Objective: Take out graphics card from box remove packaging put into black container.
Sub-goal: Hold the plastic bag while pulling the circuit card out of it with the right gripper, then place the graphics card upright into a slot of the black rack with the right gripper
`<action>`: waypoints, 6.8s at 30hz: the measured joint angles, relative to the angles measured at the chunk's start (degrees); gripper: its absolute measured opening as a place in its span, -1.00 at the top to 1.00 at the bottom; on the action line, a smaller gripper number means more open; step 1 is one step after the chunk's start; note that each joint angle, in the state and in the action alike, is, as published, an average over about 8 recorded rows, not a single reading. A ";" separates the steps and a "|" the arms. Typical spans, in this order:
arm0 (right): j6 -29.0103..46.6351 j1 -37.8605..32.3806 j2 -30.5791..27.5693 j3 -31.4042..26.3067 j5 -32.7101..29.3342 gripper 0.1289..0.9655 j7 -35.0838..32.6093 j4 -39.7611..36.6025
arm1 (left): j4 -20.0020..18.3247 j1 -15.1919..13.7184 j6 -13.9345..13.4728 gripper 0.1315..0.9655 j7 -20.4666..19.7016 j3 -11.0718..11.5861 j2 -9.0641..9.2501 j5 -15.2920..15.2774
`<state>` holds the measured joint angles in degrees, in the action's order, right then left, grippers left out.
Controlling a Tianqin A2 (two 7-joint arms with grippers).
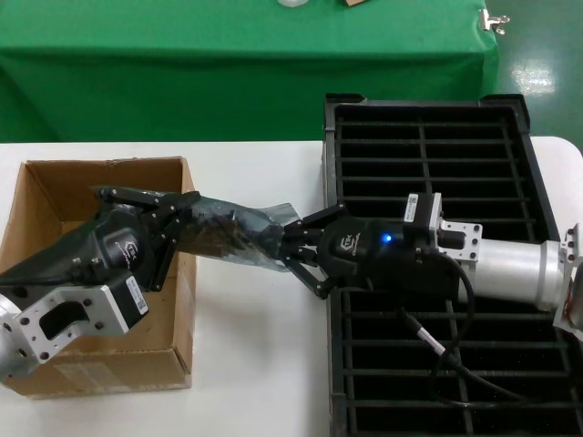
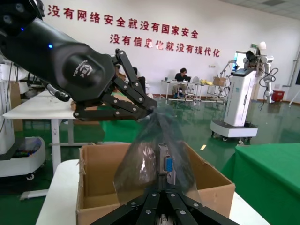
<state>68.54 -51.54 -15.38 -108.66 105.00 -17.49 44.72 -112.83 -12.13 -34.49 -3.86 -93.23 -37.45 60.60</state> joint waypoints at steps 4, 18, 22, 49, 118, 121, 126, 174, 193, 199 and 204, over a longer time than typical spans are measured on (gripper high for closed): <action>-0.09 0.55 -0.07 -0.11 -0.03 0.99 0.67 1.10 | 0.00 0.00 0.00 0.98 0.00 0.00 0.00 0.00; -0.29 2.62 -0.94 -0.39 0.13 0.97 3.13 3.74 | 0.00 0.00 0.00 0.98 0.00 0.00 0.00 0.00; -0.26 2.40 -0.72 -0.45 0.25 0.92 3.59 3.49 | 0.00 0.00 0.00 0.98 0.00 0.00 0.00 0.00; -0.24 0.51 0.30 1.02 1.12 0.78 2.96 -0.54 | 0.00 0.00 0.00 0.98 0.00 0.00 0.00 0.00; -0.31 2.61 -1.71 1.61 0.55 0.86 6.26 5.47 | 0.00 0.00 0.00 0.98 0.00 0.00 0.00 0.00; -0.69 4.50 -3.97 2.03 0.94 0.86 7.82 9.93 | 0.00 0.00 0.00 0.98 0.00 0.00 0.00 0.00; -1.35 7.97 -8.47 3.03 1.57 0.86 9.86 17.81 | 0.00 0.00 0.00 0.98 0.00 0.00 0.00 0.00; 21.18 -27.86 -34.94 -32.03 -18.84 0.86 53.71 56.46 | 0.00 0.00 0.00 0.98 0.00 0.00 0.00 0.00; 21.40 -30.76 -28.51 -38.53 -25.80 0.86 54.65 52.77 | 0.00 0.00 0.00 0.98 0.00 0.00 0.00 0.00; 21.39 -29.62 -27.77 -37.70 -27.36 0.86 52.81 51.61 | 0.00 0.00 0.00 0.98 0.00 0.00 0.00 0.00; 21.39 -29.22 -27.57 -37.41 -28.17 0.86 51.51 51.00 | 0.00 0.00 0.00 0.98 0.00 0.00 0.00 0.00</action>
<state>89.93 -80.76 -42.95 -146.06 76.83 34.02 95.72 -112.83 -12.13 -34.49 -3.86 -93.23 -37.45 60.60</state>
